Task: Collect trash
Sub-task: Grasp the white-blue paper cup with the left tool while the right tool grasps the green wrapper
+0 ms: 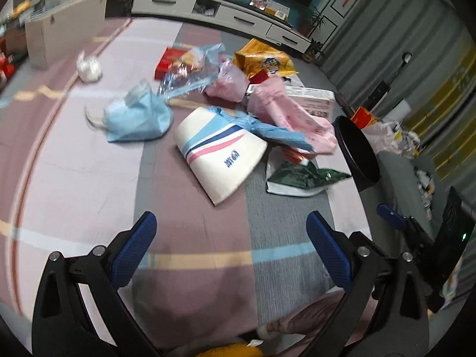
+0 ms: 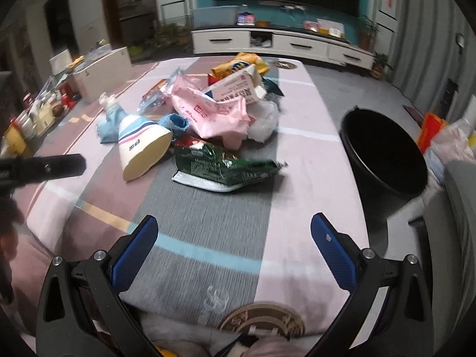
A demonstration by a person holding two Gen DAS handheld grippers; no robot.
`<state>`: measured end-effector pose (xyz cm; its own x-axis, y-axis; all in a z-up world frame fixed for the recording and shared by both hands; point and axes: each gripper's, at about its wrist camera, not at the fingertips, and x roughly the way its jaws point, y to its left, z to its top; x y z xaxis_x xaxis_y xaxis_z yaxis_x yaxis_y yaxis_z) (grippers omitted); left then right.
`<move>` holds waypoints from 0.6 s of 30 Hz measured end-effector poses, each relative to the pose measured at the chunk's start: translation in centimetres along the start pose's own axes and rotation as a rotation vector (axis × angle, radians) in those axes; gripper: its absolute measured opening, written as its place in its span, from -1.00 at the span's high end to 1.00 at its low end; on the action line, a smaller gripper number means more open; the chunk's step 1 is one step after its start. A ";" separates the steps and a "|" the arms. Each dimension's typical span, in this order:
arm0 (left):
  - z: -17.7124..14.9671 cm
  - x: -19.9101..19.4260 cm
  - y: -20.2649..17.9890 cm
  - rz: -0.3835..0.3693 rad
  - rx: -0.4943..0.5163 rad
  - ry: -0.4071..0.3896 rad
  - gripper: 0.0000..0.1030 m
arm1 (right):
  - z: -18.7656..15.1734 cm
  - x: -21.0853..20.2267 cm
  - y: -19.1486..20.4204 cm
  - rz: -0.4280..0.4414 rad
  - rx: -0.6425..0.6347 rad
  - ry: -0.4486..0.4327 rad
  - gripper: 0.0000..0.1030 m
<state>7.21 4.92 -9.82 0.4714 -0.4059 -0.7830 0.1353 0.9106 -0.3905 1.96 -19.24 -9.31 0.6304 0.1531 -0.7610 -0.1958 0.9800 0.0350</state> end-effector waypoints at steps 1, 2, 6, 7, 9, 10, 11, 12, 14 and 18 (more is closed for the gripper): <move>0.5 0.7 0.4 -0.009 -0.017 0.009 -0.94 | 0.5 0.2 0.1 0.009 -0.030 -0.017 -0.95; 1.2 1.3 0.8 -0.029 -0.035 0.013 -0.94 | 1.0 0.4 0.2 0.016 -0.062 -0.034 -0.95; 3.9 3.2 1.4 -0.147 -0.068 0.014 -0.94 | 3.1 2.1 0.5 0.044 -0.192 -0.072 -0.95; 4.4 3.7 1.5 -0.159 -0.068 0.013 -0.94 | 3.6 2.7 0.4 0.049 -0.199 -0.064 -0.95; 5.6 5.0 1.8 -0.152 -0.073 0.015 -0.91 | 4.2 4.3 0.3 0.052 -0.196 -0.046 -0.95; 5.9 5.5 2.1 -0.160 -0.076 0.022 -0.91 | 4.3 4.8 0.3 0.055 -0.195 -0.044 -0.95; 6.1 6.0 2.3 -0.169 -0.084 0.032 -0.91 | 4.4 5.4 0.2 0.064 -0.194 -0.041 -0.95; 6.3 6.5 2.4 -0.173 -0.094 0.047 -0.91 | 4.4 5.7 0.3 0.075 -0.196 -0.036 -0.95; 6.4 7.5 2.0 -0.176 -0.085 0.061 -0.91 | 4.4 6.6 0.5 0.099 -0.217 -0.030 -0.94; 6.4 9.3 1.5 -0.158 -0.096 0.096 -0.91 | 4.3 8.5 1.1 0.094 -0.240 0.002 -0.83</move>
<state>17.42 3.00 -14.62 0.3653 -0.5528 -0.7490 0.1149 0.8252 -0.5530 10.35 -16.28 -12.91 0.5996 0.2415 -0.7630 -0.4261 0.9033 -0.0490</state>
